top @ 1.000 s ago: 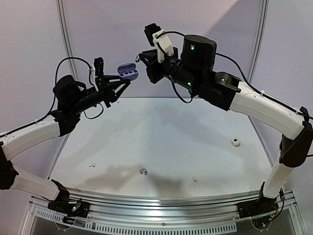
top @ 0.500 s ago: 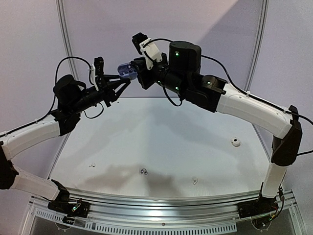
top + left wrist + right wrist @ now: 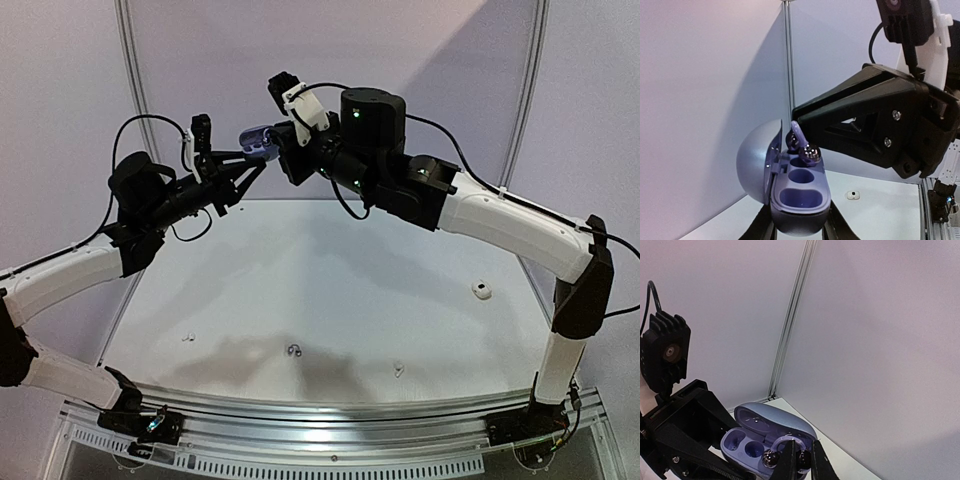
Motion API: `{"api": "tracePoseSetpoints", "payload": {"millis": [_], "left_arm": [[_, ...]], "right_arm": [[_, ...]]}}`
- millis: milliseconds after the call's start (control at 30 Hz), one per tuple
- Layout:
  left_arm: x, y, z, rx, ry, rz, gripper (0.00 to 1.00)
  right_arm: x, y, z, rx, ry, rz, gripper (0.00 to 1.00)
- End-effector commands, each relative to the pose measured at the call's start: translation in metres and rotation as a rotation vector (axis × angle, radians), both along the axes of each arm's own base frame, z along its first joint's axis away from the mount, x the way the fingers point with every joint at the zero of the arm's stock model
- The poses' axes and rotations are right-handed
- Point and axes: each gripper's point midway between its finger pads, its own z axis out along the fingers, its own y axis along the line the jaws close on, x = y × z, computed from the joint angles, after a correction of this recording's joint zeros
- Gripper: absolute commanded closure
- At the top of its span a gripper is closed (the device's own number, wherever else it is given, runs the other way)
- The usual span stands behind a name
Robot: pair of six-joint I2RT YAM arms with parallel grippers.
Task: Insert the wireless bluetooth earbuds into the charging case
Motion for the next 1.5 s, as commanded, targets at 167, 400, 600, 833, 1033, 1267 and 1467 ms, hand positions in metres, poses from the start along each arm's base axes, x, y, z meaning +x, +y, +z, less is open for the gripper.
{"api": "tracePoseSetpoints", "payload": {"millis": [167,400,600,833,1033,1267,1467], "left_arm": [[-0.004,-0.006,0.016,-0.042,-0.011,-0.030,1.00],[0.000,-0.003,0.019,-0.060,0.005,-0.002,1.00],[0.002,0.001,0.023,-0.067,-0.017,0.024,1.00],[0.004,0.004,0.023,-0.059,-0.032,0.040,1.00],[0.003,0.004,0.022,-0.053,-0.038,0.041,1.00],[0.002,0.006,0.020,-0.047,-0.040,0.045,1.00],[0.001,0.004,0.013,-0.020,-0.041,0.037,1.00]], "right_arm": [[0.011,0.008,-0.012,0.005,0.006,-0.059,1.00],[0.014,0.009,-0.022,-0.024,0.017,-0.071,1.00],[0.008,0.016,-0.030,-0.051,0.035,-0.016,1.00],[0.006,0.014,-0.039,-0.068,0.057,-0.010,0.82],[0.005,0.010,-0.036,-0.066,0.057,-0.018,0.77],[0.005,-0.004,-0.034,-0.080,0.053,-0.059,0.74],[0.000,-0.017,-0.013,-0.038,0.050,-0.061,0.70]]}}
